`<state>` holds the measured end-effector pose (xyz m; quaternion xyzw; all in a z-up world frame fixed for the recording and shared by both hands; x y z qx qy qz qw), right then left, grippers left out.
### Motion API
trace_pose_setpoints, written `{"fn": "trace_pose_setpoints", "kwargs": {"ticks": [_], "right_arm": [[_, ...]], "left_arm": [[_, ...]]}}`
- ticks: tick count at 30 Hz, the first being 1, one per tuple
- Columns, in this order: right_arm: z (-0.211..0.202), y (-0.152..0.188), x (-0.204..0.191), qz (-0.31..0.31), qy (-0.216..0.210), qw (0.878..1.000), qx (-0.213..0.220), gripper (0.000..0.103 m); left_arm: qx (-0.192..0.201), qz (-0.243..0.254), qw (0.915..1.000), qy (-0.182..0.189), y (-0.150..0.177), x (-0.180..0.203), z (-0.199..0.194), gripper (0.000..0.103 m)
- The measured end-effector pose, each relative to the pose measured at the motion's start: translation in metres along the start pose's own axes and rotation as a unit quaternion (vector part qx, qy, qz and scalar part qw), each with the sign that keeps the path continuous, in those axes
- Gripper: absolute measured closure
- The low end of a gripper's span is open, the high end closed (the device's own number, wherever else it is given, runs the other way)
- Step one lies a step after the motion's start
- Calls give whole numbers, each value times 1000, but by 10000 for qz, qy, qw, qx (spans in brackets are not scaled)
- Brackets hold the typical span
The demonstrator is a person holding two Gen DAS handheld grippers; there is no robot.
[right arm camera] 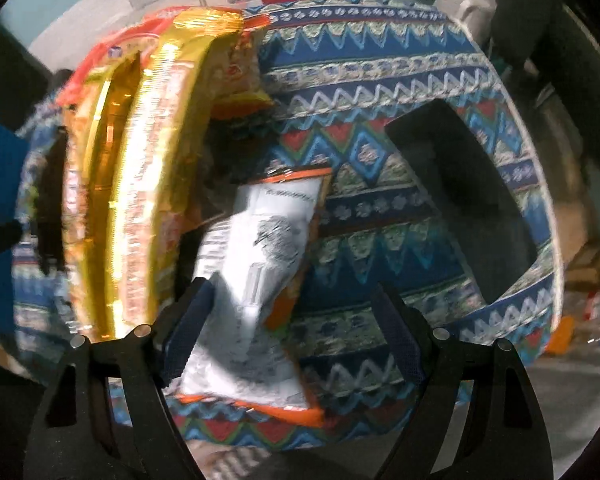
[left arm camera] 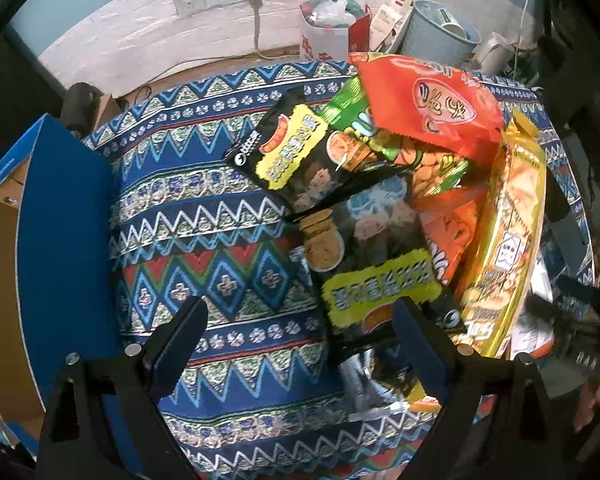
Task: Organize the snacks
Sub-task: 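Grasp the black yellow-label snack bag with the left tool while the right tool grasps the white chip bag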
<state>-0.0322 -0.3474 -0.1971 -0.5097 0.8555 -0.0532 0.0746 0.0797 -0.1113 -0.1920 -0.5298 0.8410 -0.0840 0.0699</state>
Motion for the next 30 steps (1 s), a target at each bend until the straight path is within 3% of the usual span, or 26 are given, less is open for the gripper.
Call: {"fn": "trace_pose_setpoints", "kwargs": {"ticks": [6, 11, 17, 21, 24, 26, 28, 30], "right_arm": [[8, 11, -18, -319, 98, 9994, -63, 20], [23, 4, -11, -272, 212, 9994, -61, 20], [42, -10, -12, -299, 418, 9987, -57, 20], [63, -11, -10, -394, 641, 9968, -256, 33], [66, -14, -10, -400, 592, 9973, -160, 43], [67, -20, -12, -366, 584, 9975, -139, 51], [66, -23, -15, -383, 510, 9979, -105, 56], [62, -24, -16, -387, 436, 9983, -65, 59]], "left_arm": [[13, -196, 9997, 145, -15, 5, 1, 9], [93, -416, 9985, 341, -27, 7, -1, 9], [-162, -301, 9987, 366, -30, 18, 19, 9], [-343, -415, 9972, 525, -27, 17, 35, 9], [-322, -527, 9955, 724, -24, 12, 40, 9], [-259, -649, 9932, 929, -18, 6, 41, 19], [-235, -839, 9895, 1158, -13, 0, 43, 37], [-236, -920, 9876, 1253, -8, -6, 44, 43]]}}
Point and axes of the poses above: each gripper's, at about its wrist camera, not at the fingertips, and z roughly the way its jaws point, x to its right, y to its underside, the point moved 4 cm from there along z, roughly the way its jaws point, and after that the axes turned 10 degrees about z, right-handed, at the moved point
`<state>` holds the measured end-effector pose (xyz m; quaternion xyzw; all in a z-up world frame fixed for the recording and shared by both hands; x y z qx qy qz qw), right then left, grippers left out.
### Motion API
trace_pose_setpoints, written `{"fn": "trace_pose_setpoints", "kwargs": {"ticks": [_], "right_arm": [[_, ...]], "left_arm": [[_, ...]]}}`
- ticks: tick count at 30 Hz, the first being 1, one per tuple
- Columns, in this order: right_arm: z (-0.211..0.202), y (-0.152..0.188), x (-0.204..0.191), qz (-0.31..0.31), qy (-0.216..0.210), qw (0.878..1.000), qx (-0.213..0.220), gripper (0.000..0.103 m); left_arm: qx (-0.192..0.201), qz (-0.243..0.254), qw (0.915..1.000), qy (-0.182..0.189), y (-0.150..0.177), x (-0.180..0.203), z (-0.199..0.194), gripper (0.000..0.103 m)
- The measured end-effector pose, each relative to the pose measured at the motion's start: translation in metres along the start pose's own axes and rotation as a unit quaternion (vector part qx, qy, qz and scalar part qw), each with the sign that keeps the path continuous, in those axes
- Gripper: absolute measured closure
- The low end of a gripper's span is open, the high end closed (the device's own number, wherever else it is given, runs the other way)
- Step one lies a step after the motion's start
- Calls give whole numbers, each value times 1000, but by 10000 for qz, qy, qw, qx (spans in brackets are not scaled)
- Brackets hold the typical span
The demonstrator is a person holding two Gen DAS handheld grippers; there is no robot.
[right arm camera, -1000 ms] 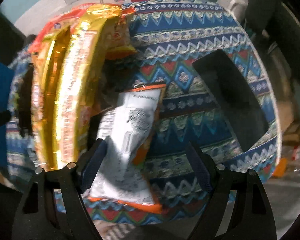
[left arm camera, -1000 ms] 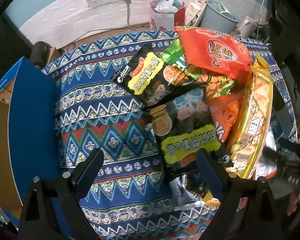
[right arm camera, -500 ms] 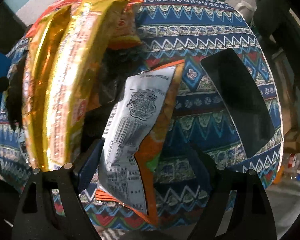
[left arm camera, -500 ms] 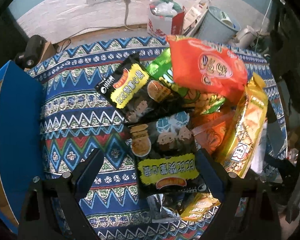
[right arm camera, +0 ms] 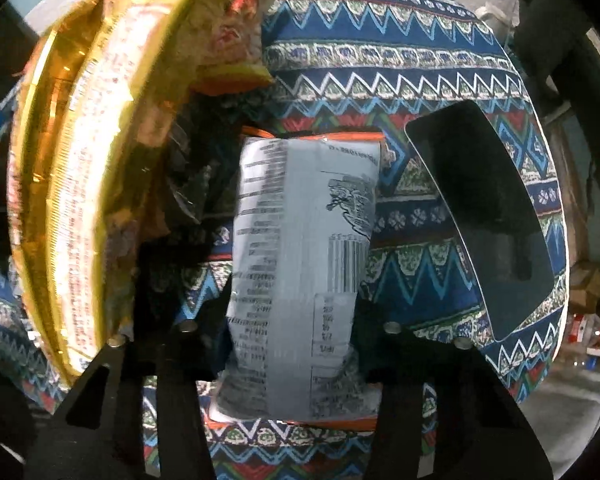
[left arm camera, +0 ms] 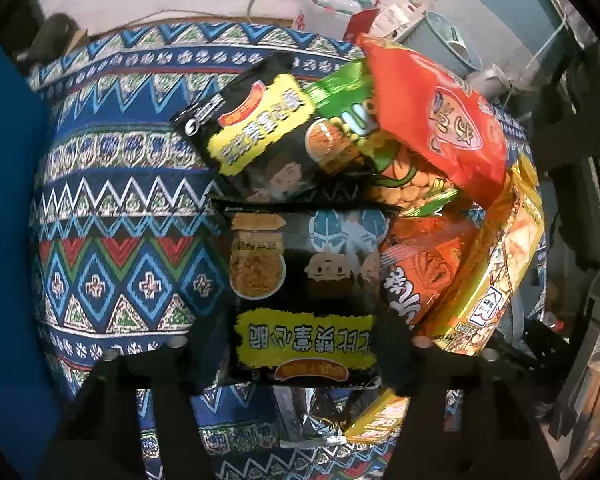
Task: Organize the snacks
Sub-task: 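Grasp the black yellow-label snack bag with the left tool while the right tool grasps the white chip bag, then carry both bags into the cardboard box and open both tools to release them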
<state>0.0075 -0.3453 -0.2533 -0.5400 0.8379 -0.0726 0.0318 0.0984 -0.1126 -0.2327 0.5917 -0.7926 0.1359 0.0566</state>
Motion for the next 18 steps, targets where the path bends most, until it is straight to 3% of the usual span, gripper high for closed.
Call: {"fn": "trace_pose_setpoints", "kwargs": {"ticks": [3, 12, 18], "right_arm": [[-8, -7, 0, -9, -42, 9999, 159, 68], [-38, -12, -3, 200, -177, 9982, 541, 68], [-72, 0, 32, 313, -286, 9956, 831, 68]], "left_arm": [[84, 36, 10000, 6, 7, -8, -3, 44], [499, 478, 9970, -361, 9, -9, -45, 44], [714, 537, 9946, -520, 12, -13, -76, 44]]}}
Point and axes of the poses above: each gripper's, at about its wrist camera, not at the fingertips, and z roughly the way its jaws point, x to its right, y to its underside, the point moved 4 cm from there along z, roughly the way its jaws point, and after that the axes turned 10 degrees about z, right-handed, at the moved point
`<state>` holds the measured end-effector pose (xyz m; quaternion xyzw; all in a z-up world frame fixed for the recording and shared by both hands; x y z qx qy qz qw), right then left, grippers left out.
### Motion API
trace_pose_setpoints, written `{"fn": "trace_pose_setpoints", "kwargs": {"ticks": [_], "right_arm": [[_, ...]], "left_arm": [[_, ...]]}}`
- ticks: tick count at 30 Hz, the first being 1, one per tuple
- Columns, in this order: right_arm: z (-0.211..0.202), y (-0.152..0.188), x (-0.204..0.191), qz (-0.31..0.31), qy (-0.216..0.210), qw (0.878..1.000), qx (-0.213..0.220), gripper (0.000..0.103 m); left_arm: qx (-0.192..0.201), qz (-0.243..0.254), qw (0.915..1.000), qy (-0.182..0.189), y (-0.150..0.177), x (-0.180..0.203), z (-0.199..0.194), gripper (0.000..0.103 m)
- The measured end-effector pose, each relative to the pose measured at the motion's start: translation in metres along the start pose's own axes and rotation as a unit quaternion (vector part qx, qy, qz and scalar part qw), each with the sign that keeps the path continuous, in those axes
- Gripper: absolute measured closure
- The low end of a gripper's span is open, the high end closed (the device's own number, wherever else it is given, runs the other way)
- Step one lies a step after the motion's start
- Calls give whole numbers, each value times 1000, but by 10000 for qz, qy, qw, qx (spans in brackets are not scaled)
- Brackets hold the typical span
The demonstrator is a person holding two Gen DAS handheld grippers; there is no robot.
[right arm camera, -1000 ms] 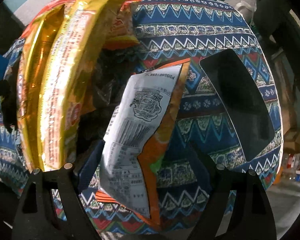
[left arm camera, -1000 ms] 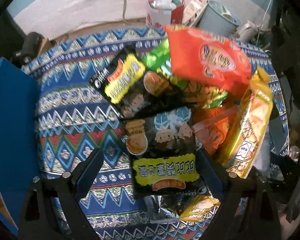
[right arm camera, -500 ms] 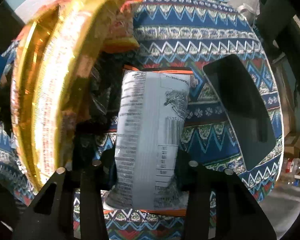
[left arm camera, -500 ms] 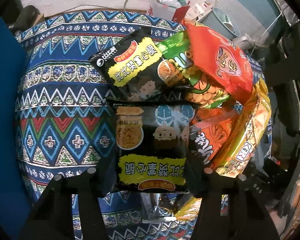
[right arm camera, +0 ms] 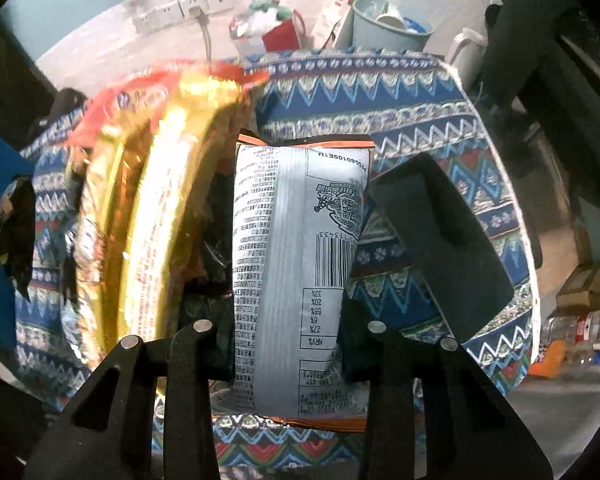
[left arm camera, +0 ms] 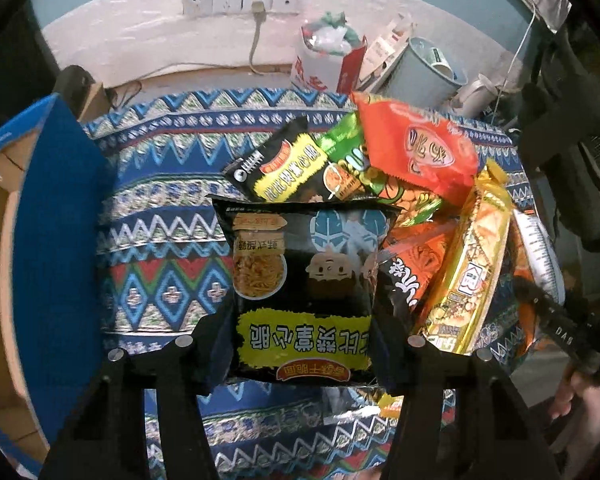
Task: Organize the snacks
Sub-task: 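Carry both bags into the cardboard box and open both tools to release them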
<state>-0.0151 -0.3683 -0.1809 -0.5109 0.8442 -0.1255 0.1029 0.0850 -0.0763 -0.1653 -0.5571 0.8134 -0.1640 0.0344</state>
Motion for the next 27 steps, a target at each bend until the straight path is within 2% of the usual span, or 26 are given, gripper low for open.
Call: {"fn": "trace_pose_setpoints", "kwargs": {"ticks": [5, 12, 19, 27], "right_arm": [[-47, 9, -6, -23, -68, 9994, 351, 68], [-87, 9, -34, -267, -314, 9961, 776, 68], [-99, 2, -62, -481, -509, 9933, 918, 68], [-106, -2, -109, -852, -735, 9889, 974, 68]], "left_arm": [[243, 155, 9990, -349, 6, -9, -24, 44], [595, 419, 9952, -651, 12, -6, -56, 44], [952, 647, 9892, -905, 17, -11, -86, 44], [1155, 599, 9850, -1133, 23, -34, -106, 44]]}}
Point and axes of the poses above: each gripper's, at about its wrist camera, not at the fingertips, and z roughly the way its jaws point, x to its right, y to its underside, the point moved 4 cm from there along z, roughly the way its jaws point, and after that the axes turned 10 degrees about z, right-handed, at the moved point
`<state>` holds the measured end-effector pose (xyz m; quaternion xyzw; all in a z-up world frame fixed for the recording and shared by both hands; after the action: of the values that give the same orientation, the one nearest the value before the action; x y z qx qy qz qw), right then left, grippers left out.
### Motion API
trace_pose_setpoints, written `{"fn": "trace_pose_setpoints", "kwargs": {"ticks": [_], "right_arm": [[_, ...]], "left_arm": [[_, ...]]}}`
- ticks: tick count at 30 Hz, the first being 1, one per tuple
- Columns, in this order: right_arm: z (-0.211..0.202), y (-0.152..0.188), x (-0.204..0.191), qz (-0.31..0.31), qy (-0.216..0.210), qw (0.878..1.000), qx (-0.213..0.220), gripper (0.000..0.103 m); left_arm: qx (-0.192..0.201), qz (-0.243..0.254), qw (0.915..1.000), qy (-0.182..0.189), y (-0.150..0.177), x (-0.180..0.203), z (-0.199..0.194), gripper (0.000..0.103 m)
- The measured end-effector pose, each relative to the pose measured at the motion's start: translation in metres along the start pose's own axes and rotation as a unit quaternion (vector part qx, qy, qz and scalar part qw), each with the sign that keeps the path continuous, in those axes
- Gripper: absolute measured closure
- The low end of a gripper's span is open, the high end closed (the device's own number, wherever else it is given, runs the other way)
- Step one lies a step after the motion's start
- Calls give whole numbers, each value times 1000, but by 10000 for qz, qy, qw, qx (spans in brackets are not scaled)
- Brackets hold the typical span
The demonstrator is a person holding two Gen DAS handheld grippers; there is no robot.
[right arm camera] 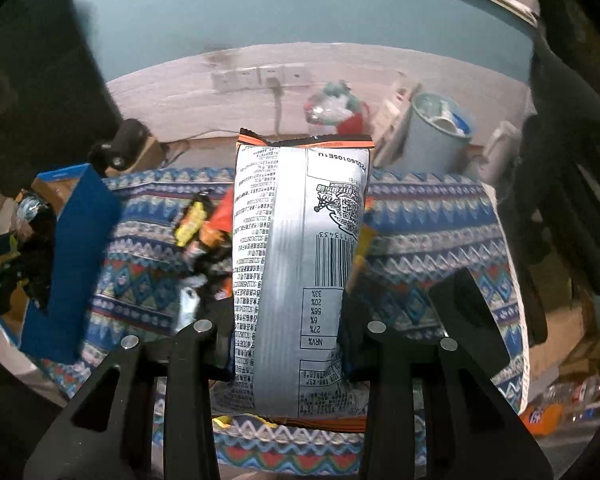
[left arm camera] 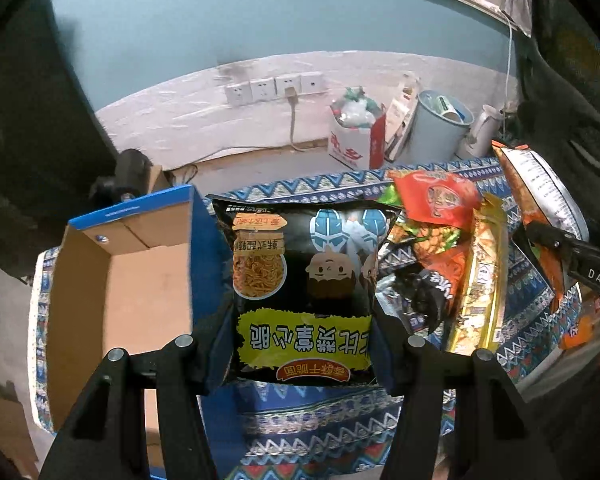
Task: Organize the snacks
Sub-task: 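Carry both bags into the cardboard box and open both tools to release them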
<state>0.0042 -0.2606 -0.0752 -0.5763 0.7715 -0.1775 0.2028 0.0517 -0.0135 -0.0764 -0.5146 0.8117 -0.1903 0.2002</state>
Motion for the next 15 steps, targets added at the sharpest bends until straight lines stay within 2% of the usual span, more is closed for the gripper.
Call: {"fn": "trace_pose_setpoints", "kwargs": {"ticks": [15], "right_arm": [[12, -14, -111, -742, -610, 9953, -88, 68]], "left_arm": [[130, -393, 9987, -294, 18, -61, -14, 44]]}}
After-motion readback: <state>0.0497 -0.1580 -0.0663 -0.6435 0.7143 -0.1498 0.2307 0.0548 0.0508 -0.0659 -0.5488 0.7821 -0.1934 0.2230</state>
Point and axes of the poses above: each gripper's, at about its wrist camera, not at the fingertips, and z roughly the way its jaws point, x to its right, y to its underside, the point moved 4 cm from there along z, roughly the way its jaws point, and after that the axes turned 10 degrees about z, right-handed, at the moved point
